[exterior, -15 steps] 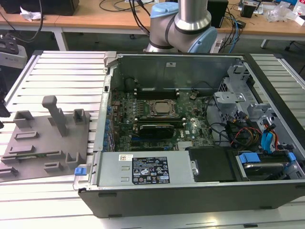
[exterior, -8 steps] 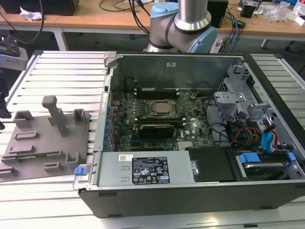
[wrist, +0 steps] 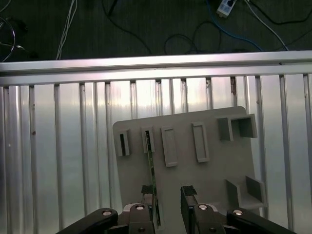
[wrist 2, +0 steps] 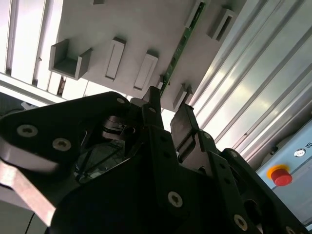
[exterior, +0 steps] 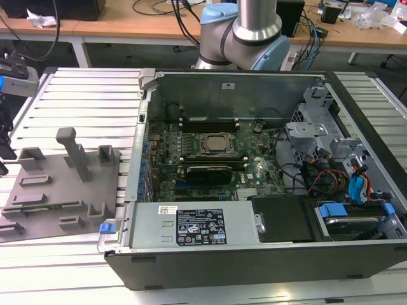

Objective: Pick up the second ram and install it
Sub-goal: 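Pick up the second ram and move it above second insertion slot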

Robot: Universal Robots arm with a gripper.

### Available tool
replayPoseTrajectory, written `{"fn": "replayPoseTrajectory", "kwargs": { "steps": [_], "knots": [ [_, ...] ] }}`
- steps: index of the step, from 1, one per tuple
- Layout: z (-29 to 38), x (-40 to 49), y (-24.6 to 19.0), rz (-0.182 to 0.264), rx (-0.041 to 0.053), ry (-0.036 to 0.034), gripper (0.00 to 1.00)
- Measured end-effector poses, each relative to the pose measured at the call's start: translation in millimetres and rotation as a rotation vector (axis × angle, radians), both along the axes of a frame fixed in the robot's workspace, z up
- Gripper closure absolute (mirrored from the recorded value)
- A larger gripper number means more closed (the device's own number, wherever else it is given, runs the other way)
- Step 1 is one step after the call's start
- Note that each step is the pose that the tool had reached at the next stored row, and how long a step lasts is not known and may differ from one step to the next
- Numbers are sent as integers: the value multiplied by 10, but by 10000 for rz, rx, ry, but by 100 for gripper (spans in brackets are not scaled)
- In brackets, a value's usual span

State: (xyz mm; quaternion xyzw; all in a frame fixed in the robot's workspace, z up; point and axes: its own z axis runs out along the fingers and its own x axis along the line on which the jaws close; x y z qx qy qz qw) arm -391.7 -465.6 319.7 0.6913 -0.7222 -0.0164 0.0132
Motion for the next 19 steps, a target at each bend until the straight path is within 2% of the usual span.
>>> {"fn": "replayPoseTrajectory", "kwargs": {
  "steps": [19],
  "knots": [
    [-158, 0, 0, 0, -1, 1, 64]
  ]
}}
